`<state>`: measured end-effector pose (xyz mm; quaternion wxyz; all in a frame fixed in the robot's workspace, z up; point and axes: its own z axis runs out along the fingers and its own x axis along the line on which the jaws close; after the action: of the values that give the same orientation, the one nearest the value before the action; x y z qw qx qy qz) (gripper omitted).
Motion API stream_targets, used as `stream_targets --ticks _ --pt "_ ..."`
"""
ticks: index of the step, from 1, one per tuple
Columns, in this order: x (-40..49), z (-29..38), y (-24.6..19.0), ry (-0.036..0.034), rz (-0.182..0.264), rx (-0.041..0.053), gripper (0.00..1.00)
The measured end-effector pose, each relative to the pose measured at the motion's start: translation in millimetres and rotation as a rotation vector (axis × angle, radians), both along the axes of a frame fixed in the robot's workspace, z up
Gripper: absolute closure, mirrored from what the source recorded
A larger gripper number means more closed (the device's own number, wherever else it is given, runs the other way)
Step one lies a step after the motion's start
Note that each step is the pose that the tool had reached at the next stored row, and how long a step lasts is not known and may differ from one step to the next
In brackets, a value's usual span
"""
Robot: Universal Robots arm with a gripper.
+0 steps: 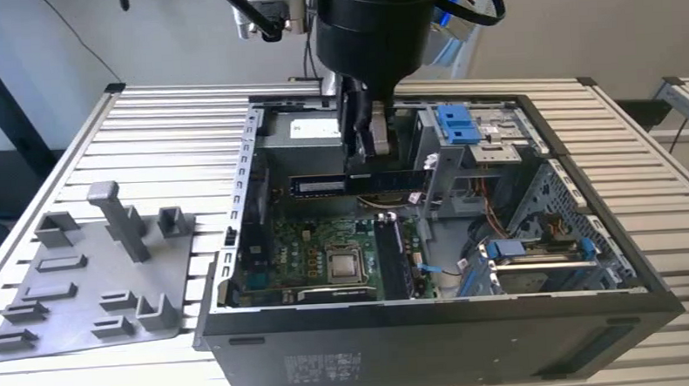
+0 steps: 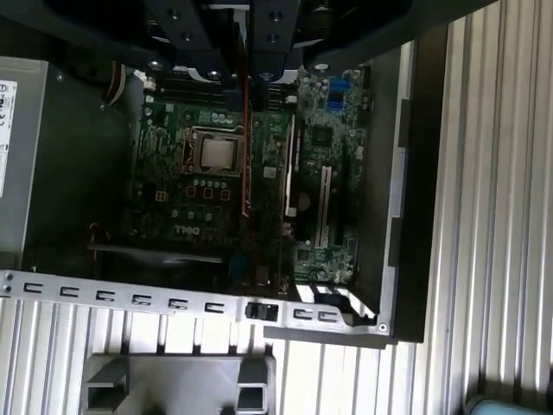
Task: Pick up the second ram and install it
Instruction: 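Pick up the second ram and move it above second insertion slot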
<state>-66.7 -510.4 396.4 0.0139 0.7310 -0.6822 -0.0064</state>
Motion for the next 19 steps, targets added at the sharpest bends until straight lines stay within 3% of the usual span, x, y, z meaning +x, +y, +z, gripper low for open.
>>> stream_targets --ticks 11,15,19 --pt "39.9 0.0 -0.1 0.0003 0.003 0.0 0.86" --pt "44.5 -0.1 0.0 -0.0033 0.003 0.0002 0.86" --pt "45.4 0.0 0.0 -0.0156 0.003 0.0 0.86"
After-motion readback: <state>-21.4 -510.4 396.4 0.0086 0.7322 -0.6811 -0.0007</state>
